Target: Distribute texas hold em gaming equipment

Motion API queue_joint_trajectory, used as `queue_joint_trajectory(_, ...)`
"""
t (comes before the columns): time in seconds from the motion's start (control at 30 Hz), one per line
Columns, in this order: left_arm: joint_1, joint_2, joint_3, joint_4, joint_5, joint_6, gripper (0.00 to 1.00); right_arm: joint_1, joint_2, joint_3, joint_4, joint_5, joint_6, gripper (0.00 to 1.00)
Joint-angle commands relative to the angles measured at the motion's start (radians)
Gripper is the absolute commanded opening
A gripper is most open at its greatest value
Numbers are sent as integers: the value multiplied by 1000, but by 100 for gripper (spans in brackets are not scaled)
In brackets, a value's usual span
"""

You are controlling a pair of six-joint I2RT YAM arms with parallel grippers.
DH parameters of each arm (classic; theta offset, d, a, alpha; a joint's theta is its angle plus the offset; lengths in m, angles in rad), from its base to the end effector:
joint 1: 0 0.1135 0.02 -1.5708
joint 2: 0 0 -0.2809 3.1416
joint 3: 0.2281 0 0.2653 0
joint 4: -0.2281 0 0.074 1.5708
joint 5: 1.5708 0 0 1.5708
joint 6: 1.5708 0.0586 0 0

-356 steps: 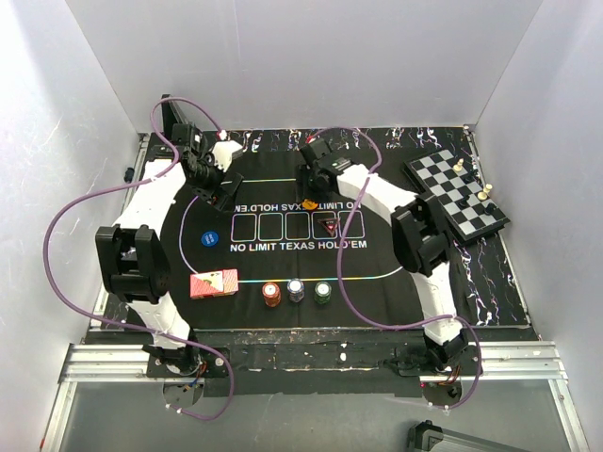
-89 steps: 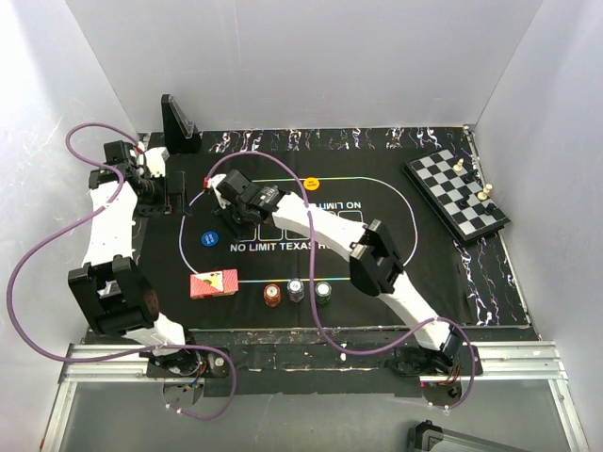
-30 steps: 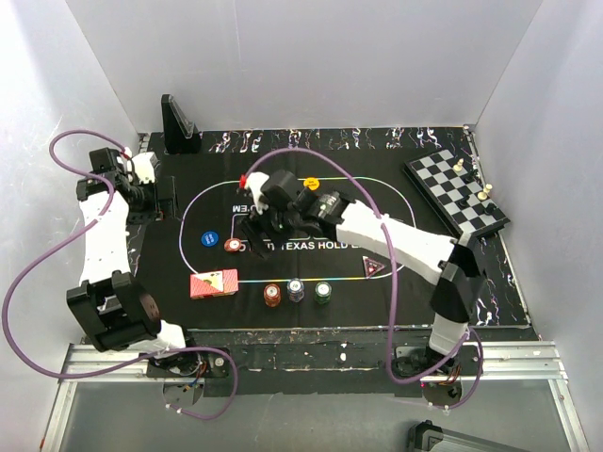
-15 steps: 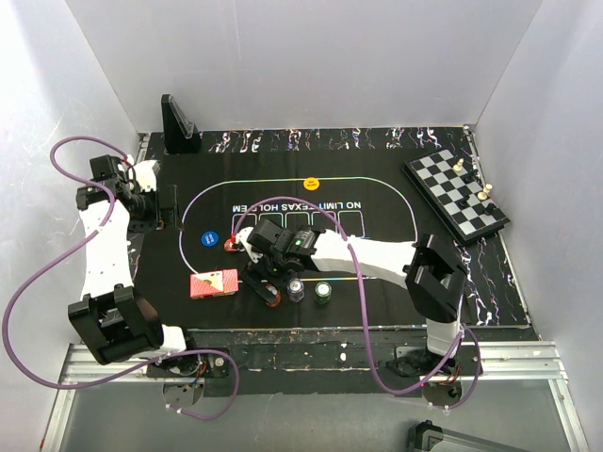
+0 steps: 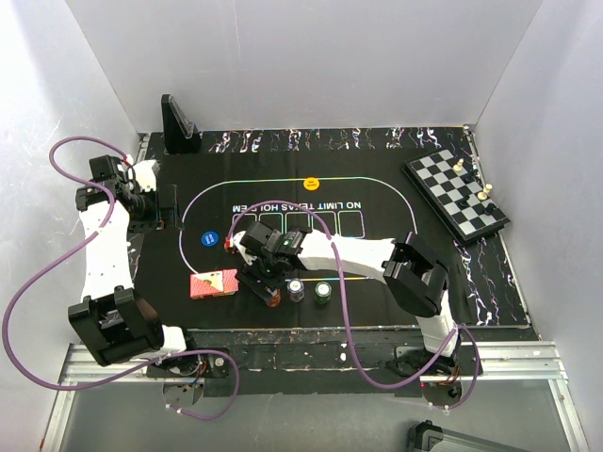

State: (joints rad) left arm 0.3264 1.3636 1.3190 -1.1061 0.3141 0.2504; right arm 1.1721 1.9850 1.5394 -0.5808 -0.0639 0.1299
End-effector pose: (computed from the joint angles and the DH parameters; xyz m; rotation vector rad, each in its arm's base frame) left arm 0.2672 0.0713 0.3183 -0.0112 2.6439 -0.2409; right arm 0.1754 0.4260 0.2001 -1.3641 2.3281 0.5250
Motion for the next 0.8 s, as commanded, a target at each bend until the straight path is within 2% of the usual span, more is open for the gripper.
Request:
queue_joint_trajectory(0.0, 5, -26, 3, 9, -1, 1, 98, 6, 1, 45, -11, -22, -6, 76)
queue_joint_trajectory(0.27, 7, -26, 8, 15, 2, 1, 98, 4, 11, 38, -16, -20, -1, 66)
queue_joint_trajectory(0.5, 5, -27, 17, 11, -3, 7, 98, 8, 14, 30, -17, -11, -1, 73)
queue_joint_trajectory(0.77, 7, -27, 23, 9, -6, 10, 98, 11, 23, 25, -20, -11, -1, 73)
